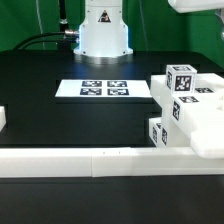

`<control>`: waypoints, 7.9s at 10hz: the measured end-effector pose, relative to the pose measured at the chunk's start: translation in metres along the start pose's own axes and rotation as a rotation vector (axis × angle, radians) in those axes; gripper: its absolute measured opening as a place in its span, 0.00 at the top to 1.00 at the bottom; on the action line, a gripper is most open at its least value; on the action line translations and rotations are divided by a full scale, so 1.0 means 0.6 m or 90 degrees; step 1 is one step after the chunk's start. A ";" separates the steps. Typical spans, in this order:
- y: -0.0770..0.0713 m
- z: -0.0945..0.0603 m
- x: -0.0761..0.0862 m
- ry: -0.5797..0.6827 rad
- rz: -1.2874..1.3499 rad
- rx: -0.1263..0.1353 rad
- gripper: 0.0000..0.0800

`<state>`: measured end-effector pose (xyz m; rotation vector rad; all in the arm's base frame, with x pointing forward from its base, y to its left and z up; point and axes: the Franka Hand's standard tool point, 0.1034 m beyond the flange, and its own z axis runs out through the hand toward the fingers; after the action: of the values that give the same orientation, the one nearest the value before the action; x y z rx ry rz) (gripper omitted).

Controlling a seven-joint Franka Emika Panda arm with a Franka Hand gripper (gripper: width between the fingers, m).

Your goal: Assemble chair

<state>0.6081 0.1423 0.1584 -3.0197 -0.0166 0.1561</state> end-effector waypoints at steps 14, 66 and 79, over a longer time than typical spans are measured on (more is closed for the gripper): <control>0.028 0.040 0.051 -0.015 -0.223 -0.052 0.64; 0.034 0.058 0.036 0.125 0.686 0.064 0.19; 0.051 0.017 0.052 0.153 0.222 0.011 0.19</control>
Offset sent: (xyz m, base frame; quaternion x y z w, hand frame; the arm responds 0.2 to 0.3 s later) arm 0.0218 0.0033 -0.0058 -0.0304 -0.0454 -0.1568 0.9861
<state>0.6383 0.1137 0.1414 -2.9737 0.5286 -0.1771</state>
